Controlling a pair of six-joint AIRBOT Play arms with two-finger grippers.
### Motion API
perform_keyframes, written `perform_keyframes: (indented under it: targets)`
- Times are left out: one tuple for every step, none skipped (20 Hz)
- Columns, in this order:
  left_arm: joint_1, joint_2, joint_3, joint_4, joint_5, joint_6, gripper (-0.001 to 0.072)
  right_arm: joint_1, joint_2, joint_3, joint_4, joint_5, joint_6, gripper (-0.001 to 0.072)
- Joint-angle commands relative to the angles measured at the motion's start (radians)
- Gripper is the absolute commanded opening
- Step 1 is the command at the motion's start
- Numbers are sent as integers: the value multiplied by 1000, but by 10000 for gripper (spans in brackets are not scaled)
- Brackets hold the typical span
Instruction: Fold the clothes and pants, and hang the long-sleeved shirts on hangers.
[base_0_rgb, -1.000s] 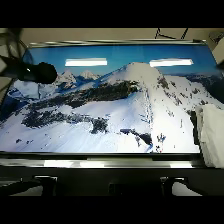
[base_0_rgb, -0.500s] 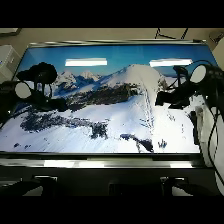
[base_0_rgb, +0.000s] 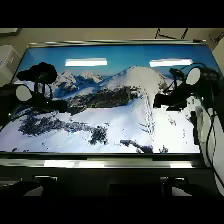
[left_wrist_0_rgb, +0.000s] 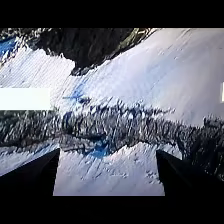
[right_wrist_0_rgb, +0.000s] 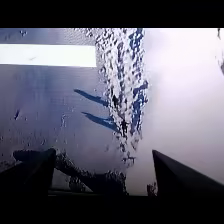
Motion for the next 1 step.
perform_keyframes:
  targets:
    - [0,1,-1,0,2,0,707,1,0,0,0,1,0,682]
